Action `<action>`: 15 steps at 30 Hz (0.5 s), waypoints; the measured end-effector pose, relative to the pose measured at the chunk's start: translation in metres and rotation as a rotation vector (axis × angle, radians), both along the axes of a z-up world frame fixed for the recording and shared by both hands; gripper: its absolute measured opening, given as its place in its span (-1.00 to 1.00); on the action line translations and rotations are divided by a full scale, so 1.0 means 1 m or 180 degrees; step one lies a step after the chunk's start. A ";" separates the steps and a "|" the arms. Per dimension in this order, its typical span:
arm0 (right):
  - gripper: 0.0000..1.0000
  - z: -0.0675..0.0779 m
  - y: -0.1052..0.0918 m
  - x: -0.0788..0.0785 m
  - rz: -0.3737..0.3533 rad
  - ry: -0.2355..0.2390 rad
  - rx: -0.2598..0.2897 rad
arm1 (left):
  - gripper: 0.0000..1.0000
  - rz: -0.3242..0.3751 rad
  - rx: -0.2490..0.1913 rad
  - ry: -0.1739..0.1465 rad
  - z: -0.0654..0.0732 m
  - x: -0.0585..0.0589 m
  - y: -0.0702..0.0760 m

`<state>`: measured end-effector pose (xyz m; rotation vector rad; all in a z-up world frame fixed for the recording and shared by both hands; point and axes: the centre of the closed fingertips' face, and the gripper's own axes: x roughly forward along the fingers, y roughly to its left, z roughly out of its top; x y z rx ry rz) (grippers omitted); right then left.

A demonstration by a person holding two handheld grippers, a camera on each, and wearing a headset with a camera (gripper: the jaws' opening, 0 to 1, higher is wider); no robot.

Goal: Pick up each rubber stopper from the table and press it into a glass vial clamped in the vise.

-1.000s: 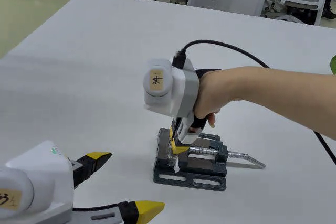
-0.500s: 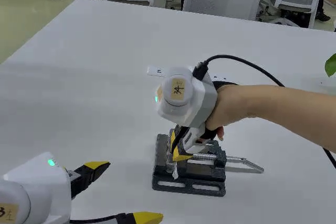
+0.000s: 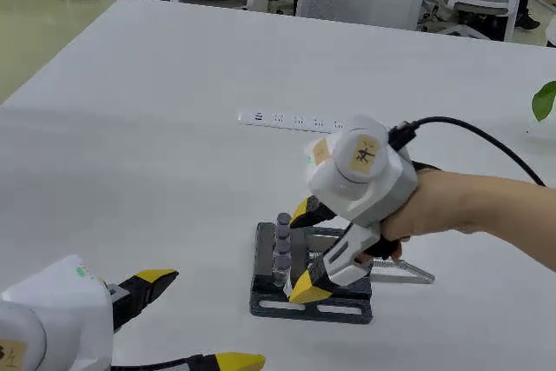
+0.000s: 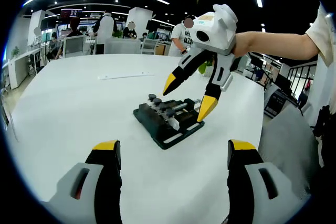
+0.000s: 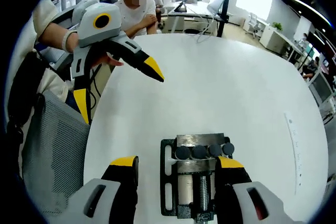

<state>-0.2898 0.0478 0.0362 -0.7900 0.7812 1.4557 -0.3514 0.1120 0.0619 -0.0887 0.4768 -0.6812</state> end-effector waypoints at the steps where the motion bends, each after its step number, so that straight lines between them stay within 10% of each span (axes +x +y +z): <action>1: 0.15 0.000 -0.003 0.001 -0.0056 -0.0024 0.0074 | 0.64 -0.0001 -0.0001 -0.0003 0.000 0.000 0.000; 15: 0.68 -0.006 -0.055 -0.017 -0.0922 0.0032 0.0573 | 0.65 -0.0068 0.0088 -0.0006 -0.001 0.000 -0.001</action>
